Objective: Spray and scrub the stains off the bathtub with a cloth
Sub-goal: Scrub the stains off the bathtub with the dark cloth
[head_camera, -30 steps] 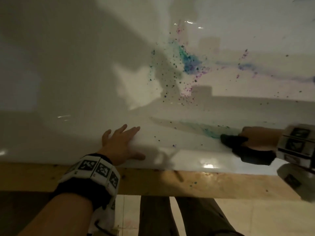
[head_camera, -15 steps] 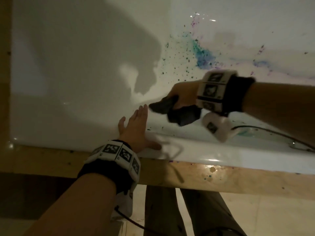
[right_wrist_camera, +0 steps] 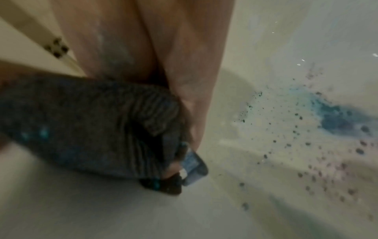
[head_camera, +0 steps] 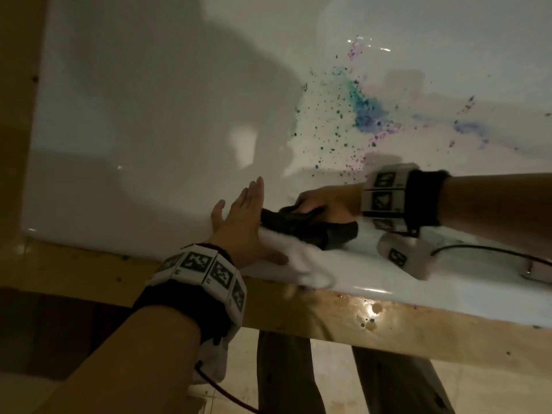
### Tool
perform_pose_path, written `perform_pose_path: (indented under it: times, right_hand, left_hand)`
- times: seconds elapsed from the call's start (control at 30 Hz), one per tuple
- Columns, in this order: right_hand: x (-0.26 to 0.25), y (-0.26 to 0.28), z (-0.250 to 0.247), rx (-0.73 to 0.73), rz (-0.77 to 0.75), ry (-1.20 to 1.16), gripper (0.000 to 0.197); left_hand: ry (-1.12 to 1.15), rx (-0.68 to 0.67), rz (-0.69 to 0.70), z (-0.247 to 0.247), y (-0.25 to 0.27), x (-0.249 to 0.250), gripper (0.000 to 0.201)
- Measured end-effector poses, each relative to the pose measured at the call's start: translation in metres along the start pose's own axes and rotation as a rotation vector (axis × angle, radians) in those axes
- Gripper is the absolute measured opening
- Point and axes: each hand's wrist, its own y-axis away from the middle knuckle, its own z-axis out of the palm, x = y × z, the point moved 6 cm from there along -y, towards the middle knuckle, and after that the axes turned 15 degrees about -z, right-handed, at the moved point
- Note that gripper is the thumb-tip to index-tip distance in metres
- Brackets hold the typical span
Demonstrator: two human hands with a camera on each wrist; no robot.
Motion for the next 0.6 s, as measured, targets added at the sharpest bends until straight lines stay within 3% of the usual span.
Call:
perform_pose_path:
  times: [0.17, 0.33, 0.43, 0.6]
  right_hand:
    - [0.053, -0.025, -0.005, -0.012, 0.160, 0.130, 0.031]
    - [0.011, 0.024, -0.041, 0.149, -0.009, -0.078, 0.036]
    - [-0.025, 0.012, -0.025, 0.101, -0.129, -0.068, 0.034]
    - [-0.031, -0.040, -0.006, -0.022, -0.121, 0.054, 0.036]
  left_hand:
    - [0.023, 0.025, -0.068, -0.002, 0.000, 0.000, 0.136]
    - [0.098, 0.035, -0.093, -0.003, 0.003, -0.001, 0.138]
    - [0.167, 0.041, -0.091, -0.005, 0.003, -0.001, 0.143]
    - [0.211, 0.042, -0.109, -0.005, 0.001, -0.002, 0.149]
